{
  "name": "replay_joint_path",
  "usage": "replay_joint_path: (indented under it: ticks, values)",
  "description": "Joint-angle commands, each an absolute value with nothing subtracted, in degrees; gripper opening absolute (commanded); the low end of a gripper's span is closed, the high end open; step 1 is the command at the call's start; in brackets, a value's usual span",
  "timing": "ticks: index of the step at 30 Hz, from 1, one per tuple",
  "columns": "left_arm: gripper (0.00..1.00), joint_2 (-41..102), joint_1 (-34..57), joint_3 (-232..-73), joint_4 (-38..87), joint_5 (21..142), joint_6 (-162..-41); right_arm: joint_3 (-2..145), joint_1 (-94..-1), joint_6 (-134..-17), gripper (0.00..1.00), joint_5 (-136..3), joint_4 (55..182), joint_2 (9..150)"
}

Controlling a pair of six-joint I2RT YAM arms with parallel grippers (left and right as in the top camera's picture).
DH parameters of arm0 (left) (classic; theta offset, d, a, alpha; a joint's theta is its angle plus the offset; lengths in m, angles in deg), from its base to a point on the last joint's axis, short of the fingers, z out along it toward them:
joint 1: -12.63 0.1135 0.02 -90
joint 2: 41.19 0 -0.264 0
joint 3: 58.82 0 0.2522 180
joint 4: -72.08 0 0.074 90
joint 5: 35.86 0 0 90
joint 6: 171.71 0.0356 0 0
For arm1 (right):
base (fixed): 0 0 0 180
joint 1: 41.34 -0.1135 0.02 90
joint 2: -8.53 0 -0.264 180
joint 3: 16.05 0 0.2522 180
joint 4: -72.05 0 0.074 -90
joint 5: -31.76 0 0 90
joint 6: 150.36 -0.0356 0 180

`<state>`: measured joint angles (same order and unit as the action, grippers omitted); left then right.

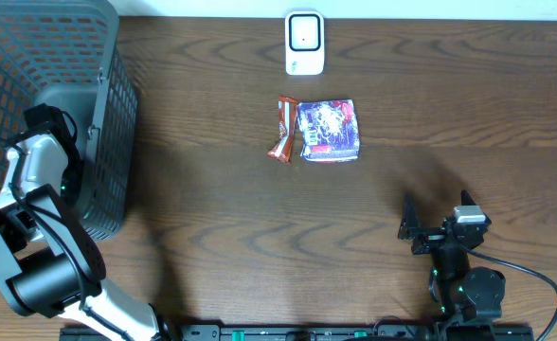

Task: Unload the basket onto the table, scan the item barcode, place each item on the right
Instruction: 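Grasp the green wipes pack with the left gripper and lift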

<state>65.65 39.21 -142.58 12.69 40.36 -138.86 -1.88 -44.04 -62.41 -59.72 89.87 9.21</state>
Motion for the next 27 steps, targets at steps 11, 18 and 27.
replay_joint_path:
  ticks: [11, 18, 27]
  values:
    - [0.07, 52.04, 39.50, -144.75, 11.01, 44.07, -134.00, -1.97, -43.62, -61.55, 0.99, -59.44, 90.11, 9.00]
    - [0.07, 33.46, 39.50, -144.86, 17.31, 50.45, -134.00, -1.97, -43.62, -61.55, 0.99, -59.44, 90.11, 9.00]
    - [0.08, 15.01, 39.28, -144.86, 27.67, 56.77, -131.88, -1.97, -43.62, -61.55, 0.99, -59.44, 90.11, 9.00]
